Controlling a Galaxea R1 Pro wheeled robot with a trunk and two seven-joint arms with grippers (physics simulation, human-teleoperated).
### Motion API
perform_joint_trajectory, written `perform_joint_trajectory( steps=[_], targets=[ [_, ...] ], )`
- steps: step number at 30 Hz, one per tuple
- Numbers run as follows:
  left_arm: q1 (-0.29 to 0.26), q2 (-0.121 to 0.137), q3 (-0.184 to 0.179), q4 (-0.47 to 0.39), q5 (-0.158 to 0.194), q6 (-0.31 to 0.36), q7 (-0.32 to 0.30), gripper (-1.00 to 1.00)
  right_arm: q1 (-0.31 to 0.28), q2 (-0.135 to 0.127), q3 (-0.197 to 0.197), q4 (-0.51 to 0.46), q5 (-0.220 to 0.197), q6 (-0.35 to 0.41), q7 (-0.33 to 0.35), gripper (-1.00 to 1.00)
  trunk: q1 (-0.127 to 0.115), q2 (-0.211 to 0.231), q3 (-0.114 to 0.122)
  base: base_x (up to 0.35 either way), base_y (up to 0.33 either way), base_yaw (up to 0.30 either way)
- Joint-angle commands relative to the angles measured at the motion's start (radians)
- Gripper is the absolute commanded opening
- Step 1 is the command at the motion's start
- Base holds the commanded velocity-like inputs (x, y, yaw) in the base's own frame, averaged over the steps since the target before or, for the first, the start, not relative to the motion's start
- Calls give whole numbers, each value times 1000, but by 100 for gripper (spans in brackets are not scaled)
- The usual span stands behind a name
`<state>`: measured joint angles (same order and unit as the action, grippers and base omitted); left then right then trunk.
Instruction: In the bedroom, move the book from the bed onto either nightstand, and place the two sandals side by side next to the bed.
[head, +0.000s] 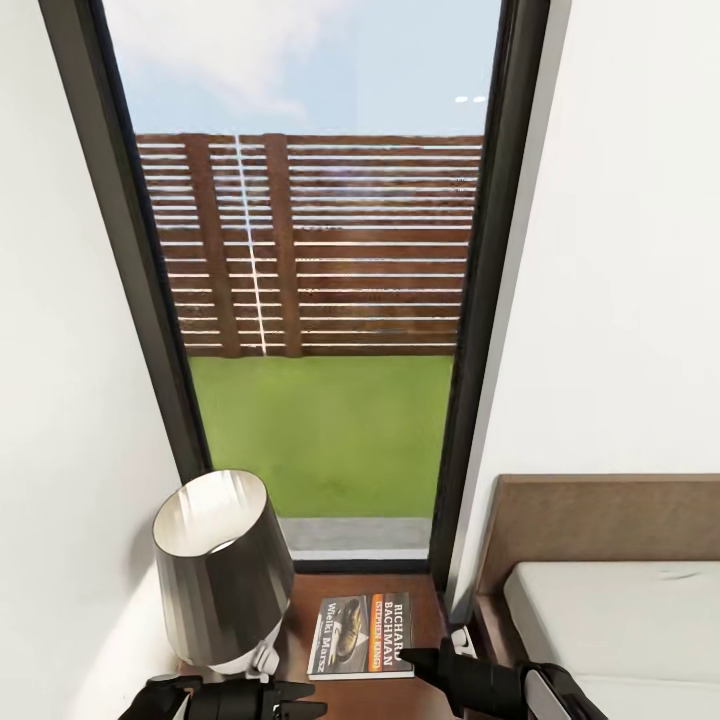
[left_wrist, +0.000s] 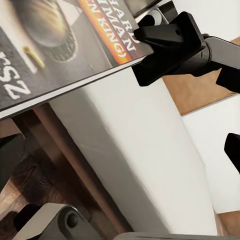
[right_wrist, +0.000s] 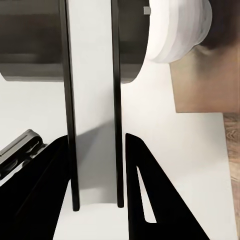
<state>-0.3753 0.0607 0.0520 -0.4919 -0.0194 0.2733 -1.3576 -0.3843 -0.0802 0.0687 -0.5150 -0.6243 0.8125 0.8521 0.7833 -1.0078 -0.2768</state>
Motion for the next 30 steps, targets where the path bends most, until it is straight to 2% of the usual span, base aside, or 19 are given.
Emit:
perform_joint_trajectory(
  steps=[1,23,30],
  targets=[
    [-1,-1,3,0,-2,11,-5,100,-1,-1,4,0,-8,5,-1,-100,4,-8,-5,0,0,0],
    [-1,-2,2,0,-2,11,-4,100,-1,-1,4,-1,-9,5,-1,-100,88,-162,-73,0,0,0],
    [-1,-2,2,1,-2,11,27,100,-1,-1,5,-2,-9,5,-1,-100,115,-211,-95,0,0,0]
  ],
)
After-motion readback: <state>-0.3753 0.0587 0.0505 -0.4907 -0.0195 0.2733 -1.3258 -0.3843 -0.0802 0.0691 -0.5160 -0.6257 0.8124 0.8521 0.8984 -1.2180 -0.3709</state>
